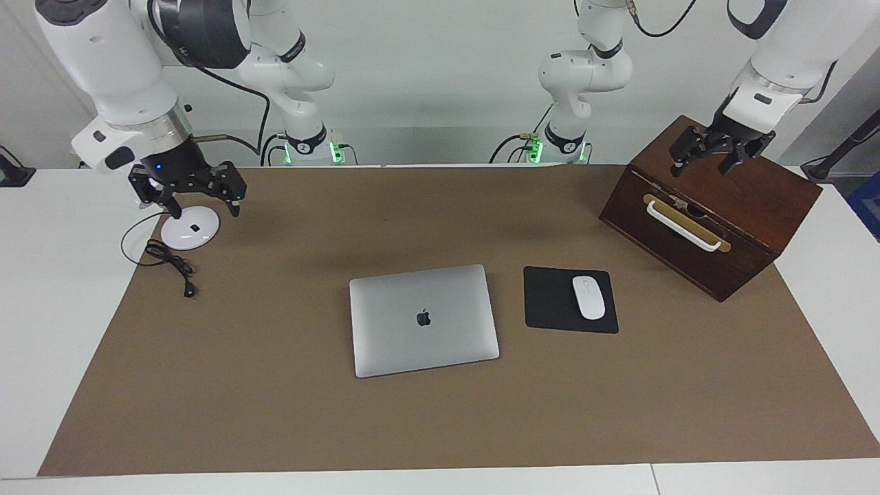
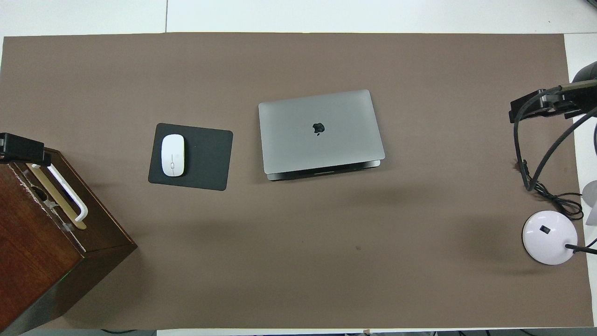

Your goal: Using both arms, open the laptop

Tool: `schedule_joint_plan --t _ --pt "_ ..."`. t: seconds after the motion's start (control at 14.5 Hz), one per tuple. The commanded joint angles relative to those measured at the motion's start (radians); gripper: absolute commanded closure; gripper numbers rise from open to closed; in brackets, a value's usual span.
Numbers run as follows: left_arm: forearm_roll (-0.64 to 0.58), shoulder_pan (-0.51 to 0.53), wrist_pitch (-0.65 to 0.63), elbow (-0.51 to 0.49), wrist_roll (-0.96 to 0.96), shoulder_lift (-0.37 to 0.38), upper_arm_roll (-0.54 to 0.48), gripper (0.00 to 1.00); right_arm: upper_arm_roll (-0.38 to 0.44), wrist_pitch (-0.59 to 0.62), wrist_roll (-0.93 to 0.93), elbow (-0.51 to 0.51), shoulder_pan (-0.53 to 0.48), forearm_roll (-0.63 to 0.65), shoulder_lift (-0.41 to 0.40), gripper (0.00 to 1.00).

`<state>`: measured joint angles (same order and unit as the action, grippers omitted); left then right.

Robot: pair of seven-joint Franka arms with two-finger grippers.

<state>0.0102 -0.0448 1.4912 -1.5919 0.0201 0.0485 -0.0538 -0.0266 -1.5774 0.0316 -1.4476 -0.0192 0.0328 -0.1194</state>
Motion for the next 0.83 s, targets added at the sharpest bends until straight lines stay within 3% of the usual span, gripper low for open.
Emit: schedule_joint_plan --t 0.0,0.76 --pt "-0.006 0.011 -0.029 0.030 -0.005 -0.010 0.008 0.00 -0.001 -0.012 -0.013 -0.002 -0.007 0.012 0.006 0.00" --pt "-0.004 0.019 -0.016 0.020 -0.008 0.002 0.003 0.00 -0.002 -0.013 -0.013 -0.002 -0.007 0.012 0.001 0.00"
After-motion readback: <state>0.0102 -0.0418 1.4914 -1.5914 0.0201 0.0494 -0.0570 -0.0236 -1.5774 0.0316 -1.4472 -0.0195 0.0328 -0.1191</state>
